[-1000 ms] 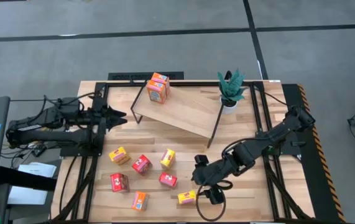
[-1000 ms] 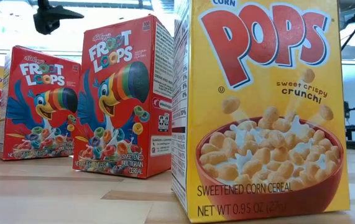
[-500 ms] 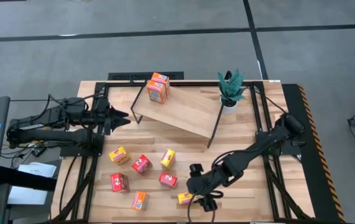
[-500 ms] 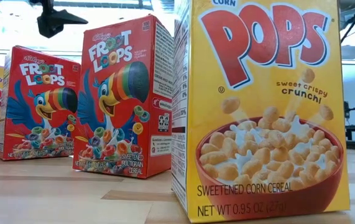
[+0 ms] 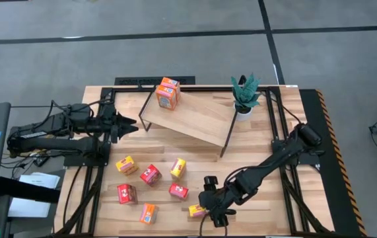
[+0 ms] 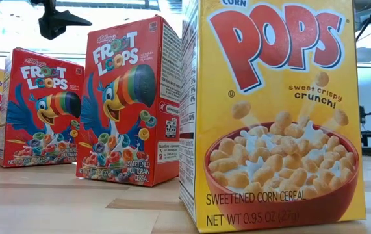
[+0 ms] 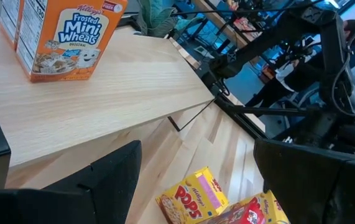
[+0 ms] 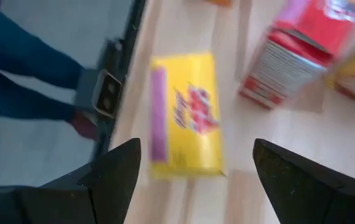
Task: Stack cereal on shelf
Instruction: Put the bottom yellow cereal box on the shelf
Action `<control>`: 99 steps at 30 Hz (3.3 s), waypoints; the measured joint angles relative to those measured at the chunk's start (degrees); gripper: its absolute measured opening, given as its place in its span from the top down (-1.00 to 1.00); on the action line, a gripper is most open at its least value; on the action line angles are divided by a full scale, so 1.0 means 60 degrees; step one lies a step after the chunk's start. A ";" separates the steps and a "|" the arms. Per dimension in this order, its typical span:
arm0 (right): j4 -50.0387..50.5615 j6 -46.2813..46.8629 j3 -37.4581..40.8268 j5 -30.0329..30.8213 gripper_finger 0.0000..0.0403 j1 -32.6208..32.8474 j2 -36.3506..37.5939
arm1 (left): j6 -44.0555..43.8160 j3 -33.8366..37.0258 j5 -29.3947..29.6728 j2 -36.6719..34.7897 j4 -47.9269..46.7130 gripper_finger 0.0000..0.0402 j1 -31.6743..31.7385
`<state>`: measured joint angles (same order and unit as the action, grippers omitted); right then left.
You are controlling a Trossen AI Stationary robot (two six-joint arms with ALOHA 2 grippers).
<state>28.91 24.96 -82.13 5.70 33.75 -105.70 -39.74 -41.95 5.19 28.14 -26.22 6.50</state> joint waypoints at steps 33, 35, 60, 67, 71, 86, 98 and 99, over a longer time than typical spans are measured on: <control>0.0185 -0.0372 0.0004 -0.0132 0.13 -0.0145 0.0030 | -0.0100 0.0000 0.0535 0.0000 0.0004 -0.50 0.0000; 0.0464 -0.0417 0.0021 -0.0212 0.11 -0.0212 0.0192 | -0.0097 0.0000 0.0535 0.0000 0.0016 -0.50 0.0000; 0.2008 -0.1804 -0.0273 0.2658 0.07 -0.5036 0.4032 | -0.0063 0.0000 0.0787 -0.0004 0.0016 -0.50 0.0002; 0.2179 -0.3136 -0.1655 0.2293 0.09 -0.6799 0.2938 | -0.0057 0.0000 0.0935 -0.0001 -0.0002 -0.50 0.0004; 0.2897 -0.3533 -0.2672 0.2086 0.09 -0.7394 0.2197 | 0.0081 0.0000 0.1020 0.0000 -0.0004 -0.50 0.0000; 0.3390 -0.3924 -0.3570 0.1337 0.07 -0.7897 0.0865 | 0.0192 0.0000 0.1074 -0.0003 -0.0005 -0.50 0.0004; 0.3367 -0.3845 -0.3563 0.1135 0.00 -0.8084 0.0873 | 0.0265 0.0000 0.1071 0.0000 -0.0004 -0.50 0.0004; 0.3358 -0.3842 -0.3563 0.1063 -0.01 -0.8104 0.0870 | 0.0265 0.0000 0.1073 -0.0002 -0.0005 -0.50 0.0004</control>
<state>49.05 1.91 -103.50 12.08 -14.88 -100.48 -38.15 -41.95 11.63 28.13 -26.25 6.52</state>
